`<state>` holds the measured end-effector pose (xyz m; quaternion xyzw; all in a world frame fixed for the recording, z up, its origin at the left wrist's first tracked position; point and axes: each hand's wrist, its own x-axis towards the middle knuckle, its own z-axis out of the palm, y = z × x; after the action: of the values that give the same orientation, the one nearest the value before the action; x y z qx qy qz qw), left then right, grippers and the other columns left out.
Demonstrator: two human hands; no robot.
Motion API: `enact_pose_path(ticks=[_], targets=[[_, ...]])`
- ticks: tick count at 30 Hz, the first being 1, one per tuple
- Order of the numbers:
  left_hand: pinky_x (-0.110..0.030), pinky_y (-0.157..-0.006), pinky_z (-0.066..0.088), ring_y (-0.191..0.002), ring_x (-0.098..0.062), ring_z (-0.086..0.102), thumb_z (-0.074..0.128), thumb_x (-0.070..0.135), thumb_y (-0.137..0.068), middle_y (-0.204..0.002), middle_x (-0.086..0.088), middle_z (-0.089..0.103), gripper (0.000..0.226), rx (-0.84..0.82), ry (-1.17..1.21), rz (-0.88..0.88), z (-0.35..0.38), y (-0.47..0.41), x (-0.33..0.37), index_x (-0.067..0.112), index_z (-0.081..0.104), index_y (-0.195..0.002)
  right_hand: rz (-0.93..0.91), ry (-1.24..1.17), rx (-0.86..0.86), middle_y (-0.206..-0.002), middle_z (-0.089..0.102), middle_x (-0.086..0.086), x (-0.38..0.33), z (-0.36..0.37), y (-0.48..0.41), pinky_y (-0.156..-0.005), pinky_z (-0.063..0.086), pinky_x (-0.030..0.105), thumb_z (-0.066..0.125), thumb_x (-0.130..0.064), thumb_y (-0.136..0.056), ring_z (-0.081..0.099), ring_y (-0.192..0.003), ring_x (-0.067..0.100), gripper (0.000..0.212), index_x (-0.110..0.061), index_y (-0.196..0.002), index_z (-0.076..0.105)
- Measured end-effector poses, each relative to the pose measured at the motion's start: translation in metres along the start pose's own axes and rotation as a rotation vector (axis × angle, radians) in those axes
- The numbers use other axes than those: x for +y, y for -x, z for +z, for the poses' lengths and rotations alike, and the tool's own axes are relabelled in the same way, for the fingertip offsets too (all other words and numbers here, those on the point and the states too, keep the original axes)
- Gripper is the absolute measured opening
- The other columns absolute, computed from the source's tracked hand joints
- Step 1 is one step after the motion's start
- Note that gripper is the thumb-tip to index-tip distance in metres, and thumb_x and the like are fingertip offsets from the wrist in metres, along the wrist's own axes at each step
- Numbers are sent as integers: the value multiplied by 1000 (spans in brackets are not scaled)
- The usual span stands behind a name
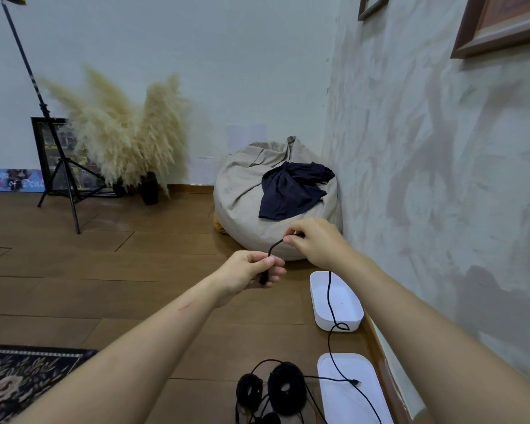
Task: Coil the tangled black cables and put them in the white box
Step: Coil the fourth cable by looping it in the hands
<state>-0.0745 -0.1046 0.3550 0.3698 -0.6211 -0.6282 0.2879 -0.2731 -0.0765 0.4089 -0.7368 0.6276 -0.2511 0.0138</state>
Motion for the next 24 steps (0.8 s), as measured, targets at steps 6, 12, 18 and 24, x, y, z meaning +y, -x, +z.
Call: enact_pose_path(ticks=[6,12,18,24], targets=[[-34,-95,59,-101,-17,73,57,15,-105,-114,-9,77,24,-90,-37,23,8,1,12,5,69,-123,44,-97,97,-81,67,-15,0,0,0,-61,30,10,63,-33,-98,54,-80,5,13,-29,-96,75],[-33,-94,59,-101,-17,73,56,11,-105,-114,-11,77,21,-63,-33,27,-8,15,17,5,69,-121,12,-259,65,-70,64,-20,-13,1,0,-70,45,26,68,-32,-96,64,-76,2,6,-29,-98,72],[-31,-94,58,-107,-19,72,55,10,-105,-120,-12,75,24,-108,30,29,-16,28,27,4,67,-125,6,-353,109,-68,67,-10,-23,3,-4,-73,50,36,73,-31,-91,63,-73,6,6,-26,-88,75],[-31,-92,59,-102,-17,73,55,9,-104,-115,-11,76,23,-111,177,164,-10,31,47,5,69,-121,29,-539,57,-71,70,-1,-19,13,-5,-66,47,33,67,-24,-97,57,-64,5,11,-26,-94,77]])
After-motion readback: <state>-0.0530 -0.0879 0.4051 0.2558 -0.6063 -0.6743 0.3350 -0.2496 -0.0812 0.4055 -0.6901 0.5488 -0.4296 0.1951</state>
